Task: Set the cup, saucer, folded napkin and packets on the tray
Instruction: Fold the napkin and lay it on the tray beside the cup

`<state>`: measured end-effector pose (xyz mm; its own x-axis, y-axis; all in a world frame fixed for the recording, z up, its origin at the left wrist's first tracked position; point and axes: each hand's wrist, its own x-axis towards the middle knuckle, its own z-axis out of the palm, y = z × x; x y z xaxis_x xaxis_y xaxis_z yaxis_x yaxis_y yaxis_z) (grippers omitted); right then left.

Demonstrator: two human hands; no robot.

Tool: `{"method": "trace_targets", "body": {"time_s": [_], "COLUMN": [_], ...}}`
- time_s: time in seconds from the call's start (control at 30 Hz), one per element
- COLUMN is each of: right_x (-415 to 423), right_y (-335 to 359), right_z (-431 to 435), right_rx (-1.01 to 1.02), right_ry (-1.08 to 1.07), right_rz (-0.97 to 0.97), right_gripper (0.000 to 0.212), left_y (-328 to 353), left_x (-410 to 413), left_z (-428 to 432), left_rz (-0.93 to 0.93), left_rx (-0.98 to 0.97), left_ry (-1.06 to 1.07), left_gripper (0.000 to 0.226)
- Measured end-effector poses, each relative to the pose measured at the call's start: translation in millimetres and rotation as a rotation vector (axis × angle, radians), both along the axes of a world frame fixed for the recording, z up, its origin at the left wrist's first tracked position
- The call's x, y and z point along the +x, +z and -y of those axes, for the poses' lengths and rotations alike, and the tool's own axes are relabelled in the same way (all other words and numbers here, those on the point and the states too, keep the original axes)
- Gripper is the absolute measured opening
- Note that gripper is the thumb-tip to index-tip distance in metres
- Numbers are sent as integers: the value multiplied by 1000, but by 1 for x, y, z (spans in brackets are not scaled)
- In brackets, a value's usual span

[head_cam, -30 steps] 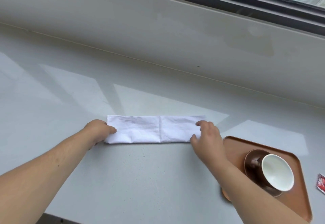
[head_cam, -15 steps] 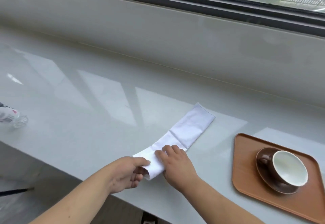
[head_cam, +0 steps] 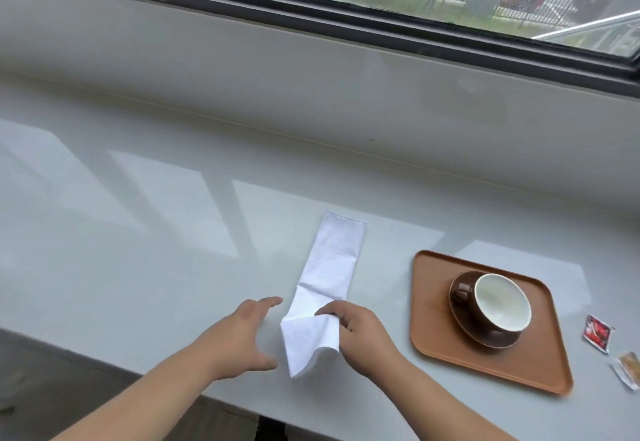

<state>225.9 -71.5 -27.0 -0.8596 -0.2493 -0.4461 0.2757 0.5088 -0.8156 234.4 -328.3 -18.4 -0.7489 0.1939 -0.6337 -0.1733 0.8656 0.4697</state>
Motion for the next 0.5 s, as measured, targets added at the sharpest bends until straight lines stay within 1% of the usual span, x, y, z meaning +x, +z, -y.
{"method": "trace_targets", "body": {"time_s": [0.1,0.17,0.2,0.23,0.27,0.33,0.4,0.43,0.5], "right_x": [-24,-41,-49,-55,-61,-71,-81,-86,-96], "right_y": [12,16,17,18,18,16,12,10,7], "right_z": [-6,-12,-15,-17,-19,-21,-21,-21,-19], "right_rx": [-142,-203,-222,-232,-236,-262,-289,-299,-321], "right_ry": [-120,-182,-196,-199,-201,-219,-262,-288,-345], "right_rz": [80,132,162,189,212,229,217,211,193], "right_gripper": [19,26,30,30,28,24,21,22,27], "left_y": [6,8,8,10,10,11,10,9,4], "left_x": [-24,-44,-53,-61,-71,-92,-111,-119,-136], "left_z": [-22,-32,-37,-40,-44,-51,-57,-59,-62], "left_rz": [-71,-102,-117,-129,-135,-114,-44,-14,-2], "left_rx": [106,153,171,196,234,349,481,543,610], "left_ry": [-1,-26,-42,-39,-23,45,142,197,299], "left_gripper": [117,120,118,110,97,57,30,23,18]}}
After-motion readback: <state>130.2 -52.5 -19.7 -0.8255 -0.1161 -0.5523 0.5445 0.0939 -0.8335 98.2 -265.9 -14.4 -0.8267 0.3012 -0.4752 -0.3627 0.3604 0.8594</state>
